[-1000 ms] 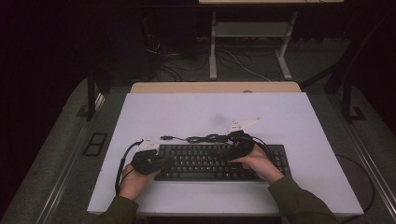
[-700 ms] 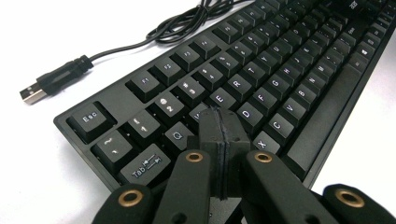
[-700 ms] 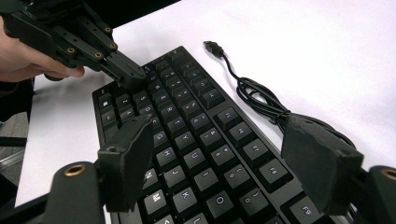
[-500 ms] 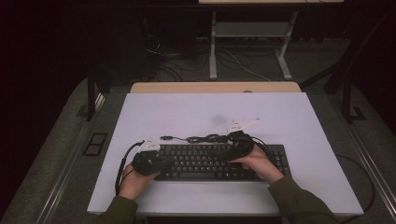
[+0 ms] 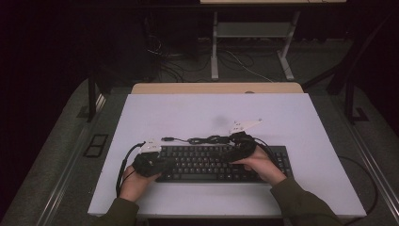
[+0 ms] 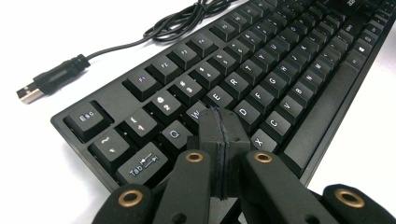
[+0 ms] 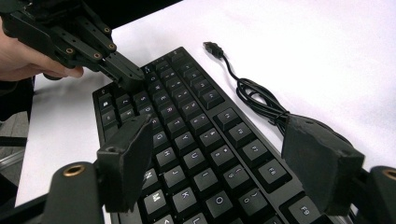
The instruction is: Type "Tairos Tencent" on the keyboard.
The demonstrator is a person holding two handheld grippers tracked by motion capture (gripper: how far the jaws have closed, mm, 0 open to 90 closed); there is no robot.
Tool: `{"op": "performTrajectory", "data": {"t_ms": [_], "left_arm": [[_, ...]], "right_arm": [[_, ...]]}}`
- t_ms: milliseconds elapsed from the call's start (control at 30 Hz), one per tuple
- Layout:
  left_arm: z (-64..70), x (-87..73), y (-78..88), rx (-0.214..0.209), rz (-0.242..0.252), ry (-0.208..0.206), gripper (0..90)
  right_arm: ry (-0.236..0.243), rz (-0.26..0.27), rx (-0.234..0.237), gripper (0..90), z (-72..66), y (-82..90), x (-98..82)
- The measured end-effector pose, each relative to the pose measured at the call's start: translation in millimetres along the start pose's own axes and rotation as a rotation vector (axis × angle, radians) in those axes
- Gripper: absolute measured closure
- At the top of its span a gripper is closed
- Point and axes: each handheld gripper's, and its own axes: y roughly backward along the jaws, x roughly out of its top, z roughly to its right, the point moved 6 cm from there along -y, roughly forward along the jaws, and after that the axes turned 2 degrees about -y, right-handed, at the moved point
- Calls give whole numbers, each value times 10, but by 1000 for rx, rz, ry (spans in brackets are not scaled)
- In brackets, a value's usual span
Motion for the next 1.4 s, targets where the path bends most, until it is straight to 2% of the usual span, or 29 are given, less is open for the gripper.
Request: {"op": "performTrajectory", "data": {"t_ms": [267, 500, 600, 833, 1033, 1233, 1400], "left_arm": [[0, 21, 38, -4, 22, 3, 887], [30, 56, 53, -6, 34, -8, 787], [42, 72, 53, -3, 42, -10, 721], [38, 96, 36, -3, 52, -4, 501], [43, 116, 18, 16, 71, 7, 300], [71, 142, 1, 14, 90, 10, 164], [102, 161, -16, 11, 99, 5, 110]], "right_arm": [[1, 1, -1, 246, 1, 1, -1], [4, -1, 3, 247, -8, 4, -1], [6, -1, 2, 248, -6, 3, -2], [8, -10, -2, 263, 6, -4, -9], [15, -18, -9, 284, 1, -16, -18], [28, -30, -12, 353, -13, -34, -28], [40, -47, -14, 461, -33, -59, -46]]}}
